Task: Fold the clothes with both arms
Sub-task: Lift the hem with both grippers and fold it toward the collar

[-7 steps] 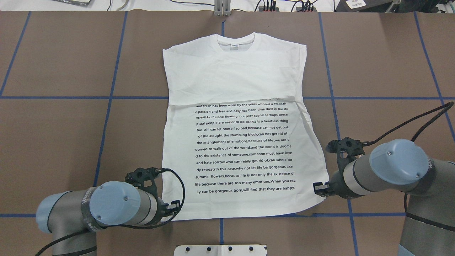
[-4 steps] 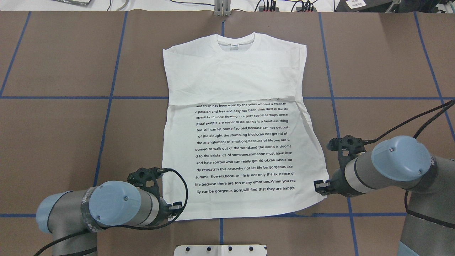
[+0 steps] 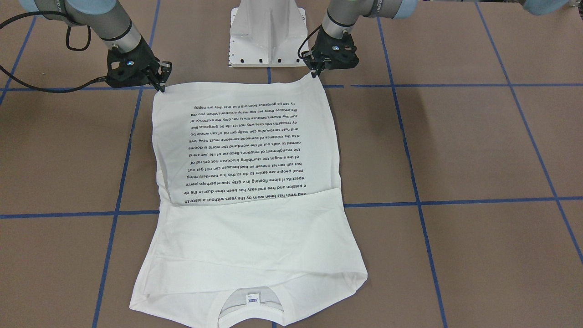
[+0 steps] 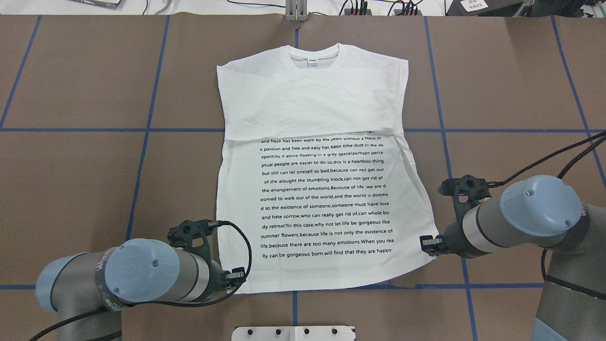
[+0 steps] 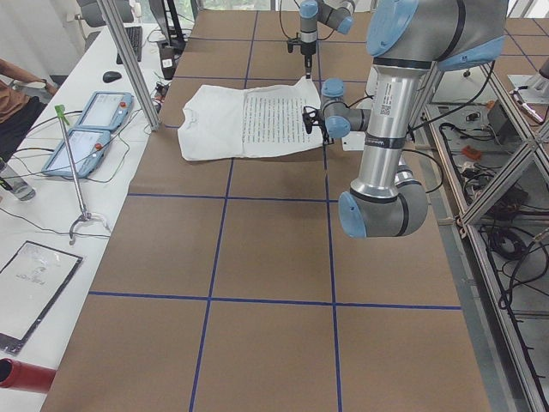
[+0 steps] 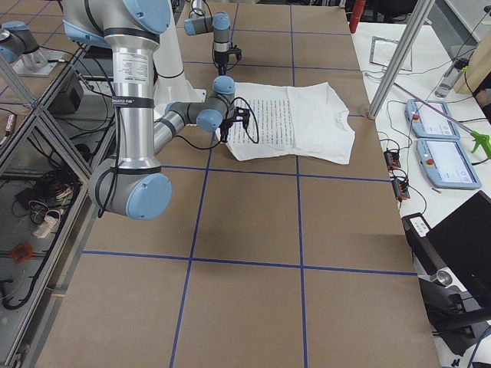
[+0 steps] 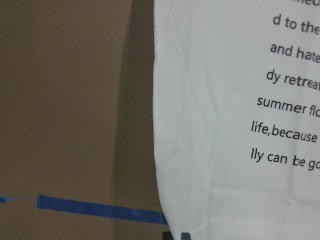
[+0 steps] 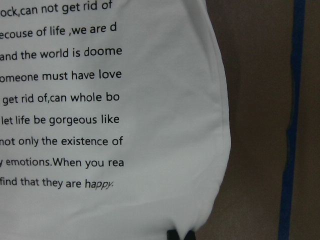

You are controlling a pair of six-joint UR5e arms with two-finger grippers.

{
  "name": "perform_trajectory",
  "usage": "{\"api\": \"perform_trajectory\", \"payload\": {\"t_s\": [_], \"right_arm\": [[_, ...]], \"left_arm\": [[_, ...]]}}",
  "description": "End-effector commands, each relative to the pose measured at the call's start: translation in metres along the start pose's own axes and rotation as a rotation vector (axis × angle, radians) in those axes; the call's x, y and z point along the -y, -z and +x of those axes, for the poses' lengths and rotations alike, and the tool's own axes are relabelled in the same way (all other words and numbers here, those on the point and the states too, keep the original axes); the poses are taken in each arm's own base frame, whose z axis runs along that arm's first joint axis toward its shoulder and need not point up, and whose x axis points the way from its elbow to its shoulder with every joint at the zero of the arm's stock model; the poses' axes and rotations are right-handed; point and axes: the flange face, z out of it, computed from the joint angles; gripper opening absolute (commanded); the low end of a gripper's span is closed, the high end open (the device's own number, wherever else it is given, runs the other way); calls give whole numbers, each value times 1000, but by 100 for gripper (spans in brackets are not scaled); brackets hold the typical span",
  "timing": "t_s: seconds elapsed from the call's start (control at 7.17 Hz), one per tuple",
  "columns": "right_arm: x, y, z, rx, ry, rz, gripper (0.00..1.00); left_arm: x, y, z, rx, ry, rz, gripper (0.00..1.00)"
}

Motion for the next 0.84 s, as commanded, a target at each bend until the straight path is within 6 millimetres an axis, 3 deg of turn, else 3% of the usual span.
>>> {"api": "perform_trajectory", "payload": {"t_s": [0.0,0.42,0.7], "right_arm": [[-1,29,12,57,-25,-78,0],[-36,71,27,125,-33,-212,0],[-56,90,35,143,-32,-258,0]], "left_arm": [[-4,20,0,23,7,-28,0],[-21,92,4,-25,-19,-49,0],[-37,127,-5,7,-23,-78,0]]}}
